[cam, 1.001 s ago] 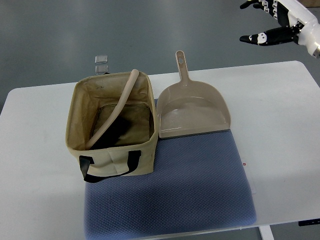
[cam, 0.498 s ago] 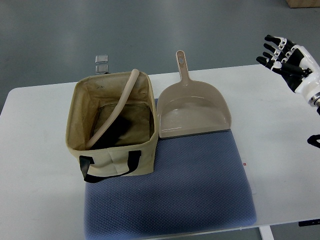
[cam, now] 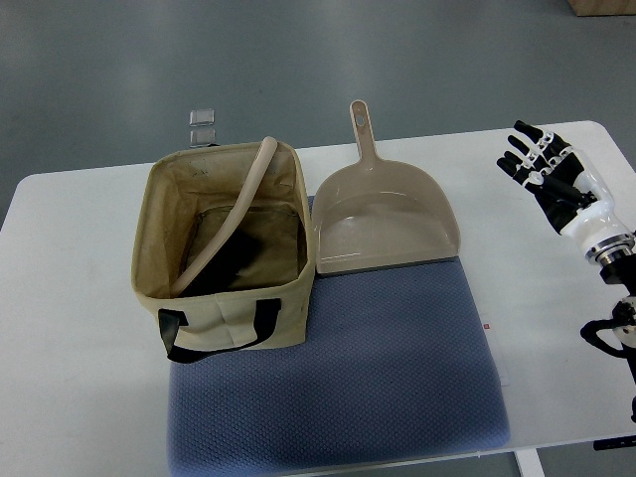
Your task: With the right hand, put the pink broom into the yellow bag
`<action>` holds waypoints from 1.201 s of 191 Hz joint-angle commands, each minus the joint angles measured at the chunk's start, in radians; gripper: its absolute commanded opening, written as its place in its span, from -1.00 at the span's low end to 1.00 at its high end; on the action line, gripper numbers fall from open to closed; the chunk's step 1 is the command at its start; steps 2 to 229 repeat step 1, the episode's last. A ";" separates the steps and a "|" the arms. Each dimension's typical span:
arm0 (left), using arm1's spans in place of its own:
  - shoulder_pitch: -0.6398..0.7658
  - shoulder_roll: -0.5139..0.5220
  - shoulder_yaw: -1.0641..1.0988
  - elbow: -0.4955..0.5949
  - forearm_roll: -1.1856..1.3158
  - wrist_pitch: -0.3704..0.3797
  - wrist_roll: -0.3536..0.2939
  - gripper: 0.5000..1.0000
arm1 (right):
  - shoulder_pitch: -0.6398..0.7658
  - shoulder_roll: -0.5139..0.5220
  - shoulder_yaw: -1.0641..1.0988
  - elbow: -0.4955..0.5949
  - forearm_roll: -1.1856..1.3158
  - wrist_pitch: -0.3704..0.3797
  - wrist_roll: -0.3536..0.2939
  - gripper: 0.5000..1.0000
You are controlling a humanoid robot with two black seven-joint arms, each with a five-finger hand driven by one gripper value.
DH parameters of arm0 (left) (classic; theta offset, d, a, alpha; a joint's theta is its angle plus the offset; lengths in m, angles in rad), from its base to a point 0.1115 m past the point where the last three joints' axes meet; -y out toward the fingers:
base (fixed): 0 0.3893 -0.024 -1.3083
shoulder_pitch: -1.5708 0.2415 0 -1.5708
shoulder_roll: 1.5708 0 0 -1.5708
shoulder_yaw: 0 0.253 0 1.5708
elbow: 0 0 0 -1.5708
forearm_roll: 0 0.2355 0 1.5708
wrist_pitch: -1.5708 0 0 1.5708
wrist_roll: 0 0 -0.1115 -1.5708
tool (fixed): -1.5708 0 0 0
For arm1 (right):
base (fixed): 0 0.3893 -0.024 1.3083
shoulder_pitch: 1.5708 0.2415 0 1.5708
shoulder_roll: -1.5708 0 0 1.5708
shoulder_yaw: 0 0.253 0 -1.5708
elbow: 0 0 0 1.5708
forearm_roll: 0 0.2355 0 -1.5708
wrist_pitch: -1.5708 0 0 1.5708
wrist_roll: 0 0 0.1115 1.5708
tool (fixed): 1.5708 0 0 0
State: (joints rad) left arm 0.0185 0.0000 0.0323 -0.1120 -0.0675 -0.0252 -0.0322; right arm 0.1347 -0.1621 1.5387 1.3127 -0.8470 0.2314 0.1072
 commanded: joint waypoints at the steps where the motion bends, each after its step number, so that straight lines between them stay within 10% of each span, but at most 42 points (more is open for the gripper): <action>1: 0.000 0.000 0.000 0.000 0.000 -0.001 0.000 1.00 | -0.009 0.007 -0.003 -0.001 0.000 0.002 0.000 0.72; 229: 0.000 0.000 0.000 0.000 0.000 -0.001 0.000 1.00 | -0.009 0.007 -0.003 -0.001 0.000 0.002 0.000 0.72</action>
